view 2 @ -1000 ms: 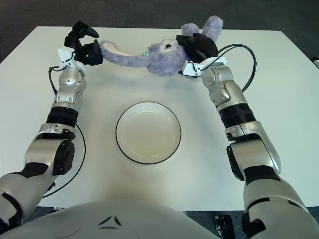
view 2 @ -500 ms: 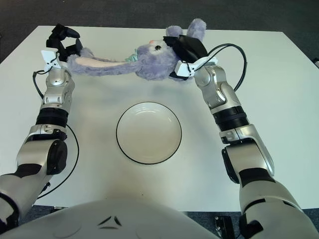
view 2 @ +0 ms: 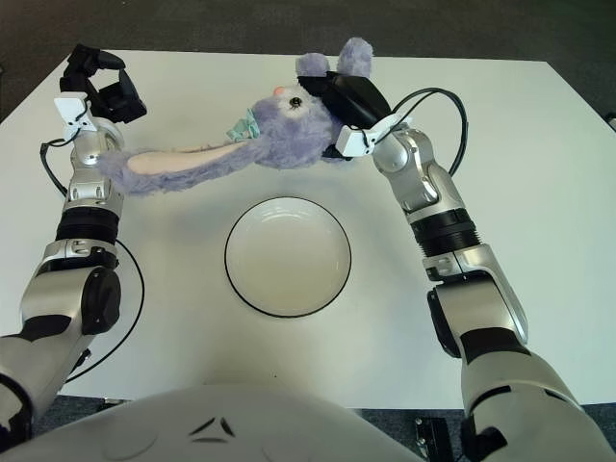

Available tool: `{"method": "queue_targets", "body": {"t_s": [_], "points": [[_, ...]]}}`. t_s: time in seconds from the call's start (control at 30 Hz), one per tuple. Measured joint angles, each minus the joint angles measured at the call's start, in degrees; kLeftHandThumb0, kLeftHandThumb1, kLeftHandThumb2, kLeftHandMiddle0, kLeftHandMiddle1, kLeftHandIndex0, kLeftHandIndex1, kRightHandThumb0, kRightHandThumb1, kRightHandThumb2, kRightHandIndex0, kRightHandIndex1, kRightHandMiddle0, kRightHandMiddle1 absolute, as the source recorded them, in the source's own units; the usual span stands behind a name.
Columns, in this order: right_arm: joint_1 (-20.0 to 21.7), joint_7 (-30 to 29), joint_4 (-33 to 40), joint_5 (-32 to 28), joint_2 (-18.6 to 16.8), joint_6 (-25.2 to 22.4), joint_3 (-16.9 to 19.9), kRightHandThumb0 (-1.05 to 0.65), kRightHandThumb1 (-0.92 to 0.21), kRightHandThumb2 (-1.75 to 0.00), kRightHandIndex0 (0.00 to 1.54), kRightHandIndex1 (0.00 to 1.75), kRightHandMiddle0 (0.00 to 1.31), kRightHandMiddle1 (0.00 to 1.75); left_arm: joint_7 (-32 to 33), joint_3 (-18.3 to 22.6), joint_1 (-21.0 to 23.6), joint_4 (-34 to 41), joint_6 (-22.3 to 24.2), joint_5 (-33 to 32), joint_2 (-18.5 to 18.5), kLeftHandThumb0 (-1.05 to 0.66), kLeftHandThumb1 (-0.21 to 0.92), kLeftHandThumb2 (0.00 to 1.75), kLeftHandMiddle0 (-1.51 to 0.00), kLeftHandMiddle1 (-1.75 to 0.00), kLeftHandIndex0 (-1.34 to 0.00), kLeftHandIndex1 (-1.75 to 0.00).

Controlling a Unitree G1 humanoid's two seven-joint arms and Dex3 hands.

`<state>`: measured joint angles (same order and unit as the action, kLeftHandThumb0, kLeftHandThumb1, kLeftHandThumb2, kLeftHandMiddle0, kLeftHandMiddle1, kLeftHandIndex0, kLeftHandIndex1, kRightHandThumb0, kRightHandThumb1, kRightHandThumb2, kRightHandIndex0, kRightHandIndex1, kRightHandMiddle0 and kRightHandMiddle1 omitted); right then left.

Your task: Put the doll into the plate.

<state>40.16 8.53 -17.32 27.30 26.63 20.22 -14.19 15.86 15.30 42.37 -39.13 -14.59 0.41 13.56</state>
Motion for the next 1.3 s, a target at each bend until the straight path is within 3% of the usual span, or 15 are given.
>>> {"method": "queue_targets", "body": {"t_s": [0.8,1.3], "points": [[-9.31,6.50,15.43,-1.44,-0.31,-5.38,1.53,0.59,-0.06,-1.64,0.83,1.75,1.13,1.75,-1.55,-0.08,1.51,-4.47,-2.49,-1.62,0.46,-0.51,0.26,1.40,-1.32,-1.75,-0.67,-1.75],[-14.11,8.95,24.69,-1.83,-0.46,-9.85,3.08,0.59,-0.05,-1.64,0.84,1.75,1.11,1.75,-2.66,-3.47,1.43,-1.95,-0.68,-1.23,-2.10,-0.50,0.28,1.37,-1.31,-1.75,-0.65,-1.75]]}}
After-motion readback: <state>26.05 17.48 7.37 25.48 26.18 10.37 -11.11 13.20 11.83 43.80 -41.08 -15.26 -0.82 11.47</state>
